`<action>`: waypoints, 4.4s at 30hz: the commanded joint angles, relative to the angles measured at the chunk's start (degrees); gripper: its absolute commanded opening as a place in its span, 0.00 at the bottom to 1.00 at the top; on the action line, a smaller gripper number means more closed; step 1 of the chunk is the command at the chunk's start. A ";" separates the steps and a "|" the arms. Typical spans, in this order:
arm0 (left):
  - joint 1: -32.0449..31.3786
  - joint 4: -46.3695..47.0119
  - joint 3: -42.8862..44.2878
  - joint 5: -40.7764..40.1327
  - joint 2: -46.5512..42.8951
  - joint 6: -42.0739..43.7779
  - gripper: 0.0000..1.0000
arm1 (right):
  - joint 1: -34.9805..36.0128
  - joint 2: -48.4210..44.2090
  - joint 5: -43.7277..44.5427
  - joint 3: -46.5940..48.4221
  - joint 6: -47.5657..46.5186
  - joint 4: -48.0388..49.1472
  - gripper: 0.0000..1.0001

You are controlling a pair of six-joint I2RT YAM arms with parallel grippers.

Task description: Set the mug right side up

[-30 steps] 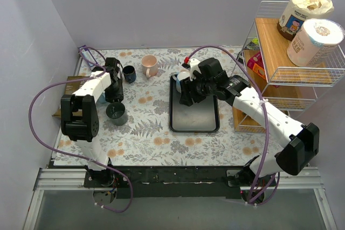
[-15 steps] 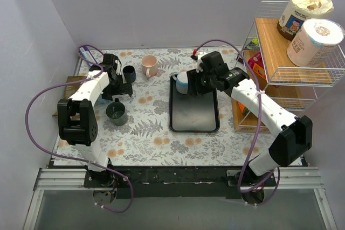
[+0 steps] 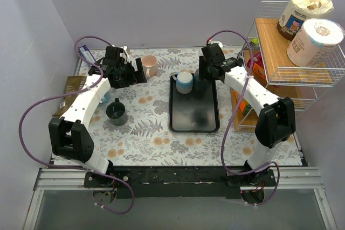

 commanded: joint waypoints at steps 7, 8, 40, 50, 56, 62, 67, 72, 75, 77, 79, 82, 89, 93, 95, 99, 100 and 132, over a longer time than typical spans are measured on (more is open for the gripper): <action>-1.24 7.72 -4.50 7.80 -11.35 -6.75 0.98 | -2.52 12.71 11.39 13.25 13.09 3.41 0.66; -1.33 8.16 -5.11 8.59 -12.58 -7.19 0.98 | -2.61 13.42 13.58 15.00 15.65 1.23 0.68; -1.86 10.28 -12.24 10.80 -14.08 -7.63 0.98 | -4.28 28.10 10.01 23.10 48.71 -15.58 0.63; -1.86 10.19 -13.82 10.44 -15.14 -7.81 0.98 | -4.28 25.91 5.26 17.23 49.95 -16.46 0.59; -1.86 10.80 -14.79 10.44 -15.23 -7.98 0.98 | -3.75 19.67 3.50 7.04 48.98 -12.86 0.60; -1.86 11.07 -15.32 10.62 -15.23 -7.98 0.98 | -2.43 15.89 3.32 3.16 47.49 -11.28 0.59; -1.86 11.07 -16.02 10.36 -15.93 -8.07 0.98 | -1.12 14.05 1.13 -0.45 44.85 -9.34 0.59; -1.86 11.33 -17.25 10.36 -17.25 -8.77 0.98 | 0.73 12.29 2.62 -3.26 42.92 -8.20 0.57; -1.86 11.42 -17.86 10.44 -17.95 -8.86 0.98 | 0.82 11.06 3.32 -4.40 41.08 -7.32 0.53; -1.86 11.33 -18.22 10.44 -18.13 -8.95 0.98 | 0.82 10.79 3.76 -3.97 39.06 -6.97 0.52; -1.86 11.33 -18.48 10.53 -18.30 -8.95 0.98 | 0.82 10.09 4.38 -3.70 37.74 -6.79 0.52; -1.86 11.51 -18.74 10.53 -18.48 -9.04 0.98 | 0.82 9.21 4.64 -3.35 35.19 -6.26 0.52; -1.86 11.51 -18.74 10.71 -18.22 -9.04 0.98 | 0.91 8.15 1.66 -5.28 32.64 -3.81 0.43; -1.86 11.51 -18.57 10.62 -18.04 -8.95 0.98 | 0.91 8.24 0.34 -5.28 32.63 -3.63 0.42; -1.86 11.42 -18.65 10.44 -18.04 -8.95 0.98 | 0.91 8.24 0.25 -5.20 32.63 -3.71 0.40; -1.86 11.51 -19.01 10.44 -18.04 -8.95 0.98 | 0.91 8.50 -0.10 -4.49 32.72 -4.41 0.40; -1.86 11.59 -19.18 10.36 -18.13 -9.04 0.98 | 1.00 8.59 -0.10 -4.06 32.64 -4.94 0.40; -1.86 11.59 -15.84 11.76 -16.81 -9.56 0.98 | 2.58 -6.33 -6.23 -6.94 14.11 6.55 0.01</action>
